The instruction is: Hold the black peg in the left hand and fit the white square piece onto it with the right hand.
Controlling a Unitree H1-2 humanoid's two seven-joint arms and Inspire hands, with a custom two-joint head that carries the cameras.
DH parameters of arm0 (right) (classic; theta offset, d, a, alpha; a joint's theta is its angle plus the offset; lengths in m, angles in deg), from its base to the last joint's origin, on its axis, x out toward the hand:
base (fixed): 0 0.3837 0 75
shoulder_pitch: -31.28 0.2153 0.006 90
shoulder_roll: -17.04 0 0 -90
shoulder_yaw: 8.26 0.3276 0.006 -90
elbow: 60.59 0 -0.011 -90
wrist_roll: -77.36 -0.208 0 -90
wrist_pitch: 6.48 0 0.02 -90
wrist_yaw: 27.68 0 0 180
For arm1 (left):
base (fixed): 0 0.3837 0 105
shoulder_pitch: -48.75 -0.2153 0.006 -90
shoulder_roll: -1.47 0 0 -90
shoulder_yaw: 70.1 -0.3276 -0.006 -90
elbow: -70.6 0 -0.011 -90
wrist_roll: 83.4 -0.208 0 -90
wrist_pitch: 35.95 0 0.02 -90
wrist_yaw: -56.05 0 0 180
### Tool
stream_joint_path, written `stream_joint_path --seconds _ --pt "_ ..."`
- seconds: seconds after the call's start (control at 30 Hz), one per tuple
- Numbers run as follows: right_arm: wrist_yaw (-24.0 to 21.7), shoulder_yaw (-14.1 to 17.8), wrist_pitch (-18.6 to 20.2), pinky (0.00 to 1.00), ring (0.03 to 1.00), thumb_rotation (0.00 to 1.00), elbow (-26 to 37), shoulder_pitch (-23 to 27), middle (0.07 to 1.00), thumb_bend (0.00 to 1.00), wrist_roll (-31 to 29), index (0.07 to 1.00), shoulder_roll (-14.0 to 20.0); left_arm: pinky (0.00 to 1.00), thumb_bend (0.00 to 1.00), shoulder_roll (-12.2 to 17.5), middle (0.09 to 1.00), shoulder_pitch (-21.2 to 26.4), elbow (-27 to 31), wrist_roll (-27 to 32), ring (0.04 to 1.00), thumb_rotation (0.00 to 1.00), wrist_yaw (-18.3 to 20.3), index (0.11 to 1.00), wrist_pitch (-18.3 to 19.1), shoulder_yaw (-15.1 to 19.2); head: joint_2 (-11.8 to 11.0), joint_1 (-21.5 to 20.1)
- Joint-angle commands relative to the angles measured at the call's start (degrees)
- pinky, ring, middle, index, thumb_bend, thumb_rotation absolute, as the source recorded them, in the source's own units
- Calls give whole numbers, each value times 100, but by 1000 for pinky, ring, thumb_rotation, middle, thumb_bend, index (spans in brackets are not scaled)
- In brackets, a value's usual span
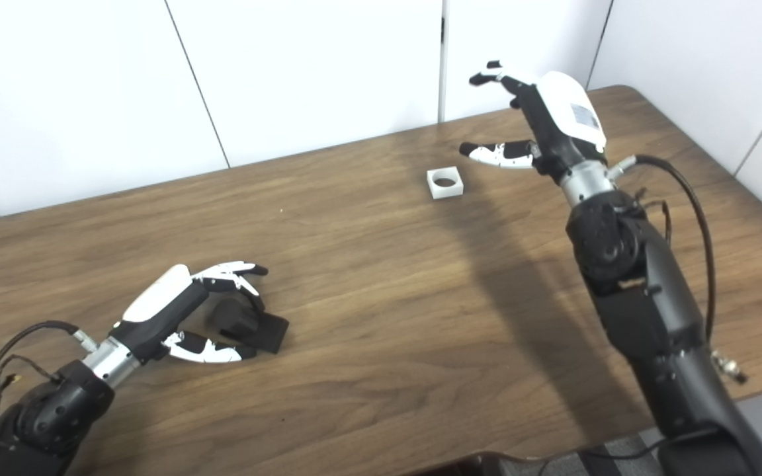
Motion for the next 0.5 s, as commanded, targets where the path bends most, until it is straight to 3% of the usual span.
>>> stream_joint_path --seconds 0.0,0.27,0.47 --pt "-183 -115 21 639 830 238 -109 540 891 663 128 754 318 818 848 253 858 -63 -44 -167 882 56 130 539 104 -39 8 14" --pt "-951 -769 151 748 910 255 -837 1273 938 649 371 764 704 827 851 256 859 -100 -47 -173 882 39 99 542 104 -33 22 56" --pt "-1643 -1419 -116 860 971 286 -1399 1794 981 708 501 794 965 829 853 253 858 -136 -57 -166 880 31 44 541 105 -8 11 130"
